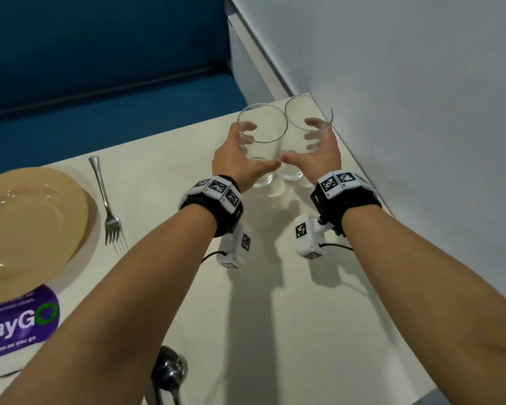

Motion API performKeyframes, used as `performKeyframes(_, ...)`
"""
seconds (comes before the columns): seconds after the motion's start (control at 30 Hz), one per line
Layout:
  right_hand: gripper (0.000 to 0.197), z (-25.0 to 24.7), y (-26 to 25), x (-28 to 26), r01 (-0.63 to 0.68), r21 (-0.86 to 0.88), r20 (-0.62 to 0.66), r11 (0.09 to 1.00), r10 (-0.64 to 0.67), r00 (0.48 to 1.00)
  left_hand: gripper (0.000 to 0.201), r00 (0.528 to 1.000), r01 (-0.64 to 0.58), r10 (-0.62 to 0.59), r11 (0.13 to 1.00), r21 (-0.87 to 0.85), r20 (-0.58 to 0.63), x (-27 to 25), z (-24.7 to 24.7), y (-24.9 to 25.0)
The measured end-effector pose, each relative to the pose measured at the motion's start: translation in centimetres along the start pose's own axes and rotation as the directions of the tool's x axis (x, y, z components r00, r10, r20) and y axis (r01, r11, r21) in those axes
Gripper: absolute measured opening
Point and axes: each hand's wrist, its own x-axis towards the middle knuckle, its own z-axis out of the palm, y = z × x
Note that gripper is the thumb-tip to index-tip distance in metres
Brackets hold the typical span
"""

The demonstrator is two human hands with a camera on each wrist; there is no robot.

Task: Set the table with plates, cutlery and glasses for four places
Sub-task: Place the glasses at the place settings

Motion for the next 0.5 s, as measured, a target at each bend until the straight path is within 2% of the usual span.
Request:
performKeyframes(0.23,0.075,3.8,-2.5,-6.9,0.119,-0.048,0.062,0.992,-0.116,0.991,0.071,0.999,-0.005,0.007,0.998,0.059,-0.049,-6.0,-7.3,-2.9)
performKeyframes(0.5,0.076,12.0,-6.5,-19.6,0.177,0.023,0.088,0.984,-0.178,0.980,0.073,0.989,-0.020,0.026,0.999,0.040,-0.148,-16.0,-22.7,-7.9)
